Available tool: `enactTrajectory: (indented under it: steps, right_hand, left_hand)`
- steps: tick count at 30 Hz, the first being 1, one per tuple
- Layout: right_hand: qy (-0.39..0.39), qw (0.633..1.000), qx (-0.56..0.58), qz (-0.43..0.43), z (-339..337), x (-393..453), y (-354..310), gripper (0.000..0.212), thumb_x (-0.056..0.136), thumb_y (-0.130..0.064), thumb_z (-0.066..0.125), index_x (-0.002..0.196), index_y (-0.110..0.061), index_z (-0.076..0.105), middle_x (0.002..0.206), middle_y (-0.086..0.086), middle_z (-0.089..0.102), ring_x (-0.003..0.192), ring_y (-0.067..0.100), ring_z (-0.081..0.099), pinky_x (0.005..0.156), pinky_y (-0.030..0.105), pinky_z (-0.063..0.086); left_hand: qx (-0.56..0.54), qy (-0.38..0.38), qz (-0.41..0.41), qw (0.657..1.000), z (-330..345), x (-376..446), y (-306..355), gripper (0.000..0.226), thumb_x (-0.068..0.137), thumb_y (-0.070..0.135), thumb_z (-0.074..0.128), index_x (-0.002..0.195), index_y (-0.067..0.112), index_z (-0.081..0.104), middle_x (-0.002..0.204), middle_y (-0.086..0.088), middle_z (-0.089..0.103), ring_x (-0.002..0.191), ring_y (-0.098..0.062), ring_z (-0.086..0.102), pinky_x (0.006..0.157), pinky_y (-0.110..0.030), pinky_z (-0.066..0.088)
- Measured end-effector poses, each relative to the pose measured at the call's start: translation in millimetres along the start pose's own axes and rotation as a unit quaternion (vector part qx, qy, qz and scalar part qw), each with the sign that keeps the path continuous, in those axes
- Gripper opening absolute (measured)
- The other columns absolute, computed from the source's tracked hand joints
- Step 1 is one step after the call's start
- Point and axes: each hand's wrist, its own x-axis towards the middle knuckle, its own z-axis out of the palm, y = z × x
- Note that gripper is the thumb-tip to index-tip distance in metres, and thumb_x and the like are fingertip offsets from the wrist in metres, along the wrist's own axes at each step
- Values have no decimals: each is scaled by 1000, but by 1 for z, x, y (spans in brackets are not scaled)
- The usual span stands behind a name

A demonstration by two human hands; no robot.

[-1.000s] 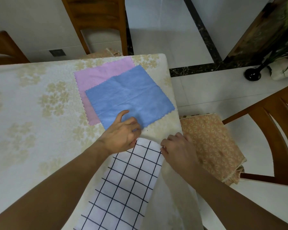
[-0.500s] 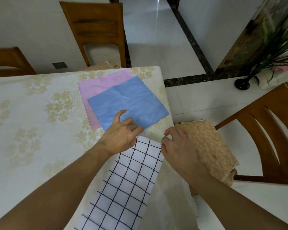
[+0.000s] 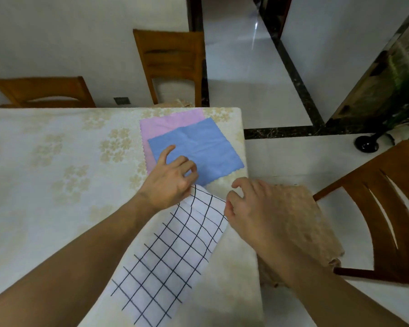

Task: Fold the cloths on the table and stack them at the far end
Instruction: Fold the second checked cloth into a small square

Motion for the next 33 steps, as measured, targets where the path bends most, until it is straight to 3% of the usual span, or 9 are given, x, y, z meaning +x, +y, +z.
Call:
enactTrajectory:
  steps: [9, 19, 29, 33]
  right_hand:
    - [-18, 996, 86, -12, -6, -40, -51, 5, 75, -12, 66, 71, -16, 64, 100, 3, 62, 88, 26, 59, 96, 44, 43]
    - [-48, 994, 93, -27, -8, -85, -140, 2, 74, -14, 66, 73, -15, 64, 97, 3, 62, 86, 26, 59, 89, 42, 44]
    - [-110, 991, 2, 70, 17, -149, -240, 5, 76, -19, 62, 74, -16, 64, 92, 4, 57, 84, 26, 56, 83, 41, 40]
    - [-146, 983, -15, 111, 25, -173, -263, 7, 73, -19, 70, 74, -15, 64, 87, 4, 53, 83, 27, 55, 80, 40, 39]
  left_hand:
    - [23, -19, -23, 999, -30, -71, 22, 8, 77, 10, 55, 80, 14, 61, 102, -3, 66, 92, -27, 64, 109, -61, 30]
    - [6, -25, -18, 1000, -48, -163, 23, 9, 71, 13, 65, 80, 14, 63, 107, -4, 67, 96, -27, 63, 109, -60, 31]
    - [-66, -50, 18, 996, -27, -263, 26, 15, 68, 14, 71, 81, 16, 65, 113, -5, 67, 103, -28, 63, 110, -61, 30]
    - [-95, -25, 44, 994, -12, -291, 36, 5, 77, 10, 62, 78, 15, 63, 113, -6, 68, 104, -28, 64, 113, -58, 29]
